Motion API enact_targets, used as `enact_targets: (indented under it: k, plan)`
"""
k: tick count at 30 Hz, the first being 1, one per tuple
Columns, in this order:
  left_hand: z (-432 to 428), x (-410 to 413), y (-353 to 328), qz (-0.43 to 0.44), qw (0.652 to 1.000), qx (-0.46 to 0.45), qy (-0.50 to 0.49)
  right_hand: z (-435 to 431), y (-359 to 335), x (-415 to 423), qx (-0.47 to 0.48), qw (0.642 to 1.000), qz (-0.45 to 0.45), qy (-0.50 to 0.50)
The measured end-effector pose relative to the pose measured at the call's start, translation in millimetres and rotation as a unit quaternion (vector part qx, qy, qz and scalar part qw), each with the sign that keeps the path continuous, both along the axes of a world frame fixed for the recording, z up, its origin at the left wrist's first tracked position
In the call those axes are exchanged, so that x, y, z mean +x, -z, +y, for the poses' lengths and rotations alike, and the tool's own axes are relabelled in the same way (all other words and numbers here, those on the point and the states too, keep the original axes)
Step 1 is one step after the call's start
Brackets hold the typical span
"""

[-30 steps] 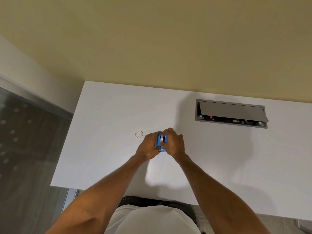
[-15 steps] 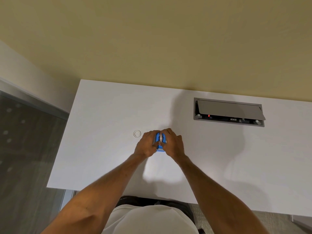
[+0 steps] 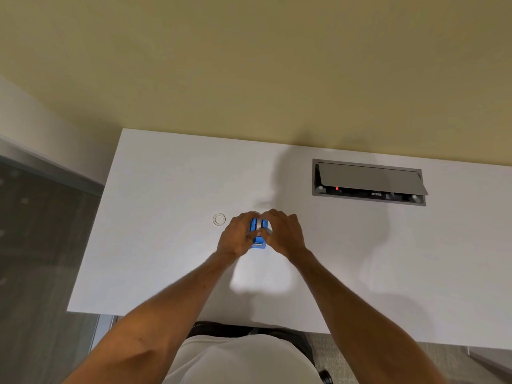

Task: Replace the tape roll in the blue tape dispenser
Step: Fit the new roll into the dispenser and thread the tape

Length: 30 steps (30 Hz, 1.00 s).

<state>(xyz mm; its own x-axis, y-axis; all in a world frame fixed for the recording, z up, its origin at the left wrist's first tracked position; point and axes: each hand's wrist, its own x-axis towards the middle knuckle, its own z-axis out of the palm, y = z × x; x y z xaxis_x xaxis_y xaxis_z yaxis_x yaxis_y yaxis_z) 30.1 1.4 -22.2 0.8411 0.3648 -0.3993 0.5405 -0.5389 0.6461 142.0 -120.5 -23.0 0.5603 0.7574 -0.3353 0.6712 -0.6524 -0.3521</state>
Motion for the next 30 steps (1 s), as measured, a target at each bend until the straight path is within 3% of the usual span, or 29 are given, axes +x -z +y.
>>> enact_targets:
  k: [9,30]
  plan:
    - [-1.3,-0.1,0.0,-0.021,0.999,-0.016,-0.025,3.9,1.8,3.1,-0.008,0.997,-0.049,-0.051]
    - [2.6,-3.3,-0.2,-0.018,0.998,-0.035,-0.039,8.4,1.9,10.7,0.013,0.997,-0.048,-0.058]
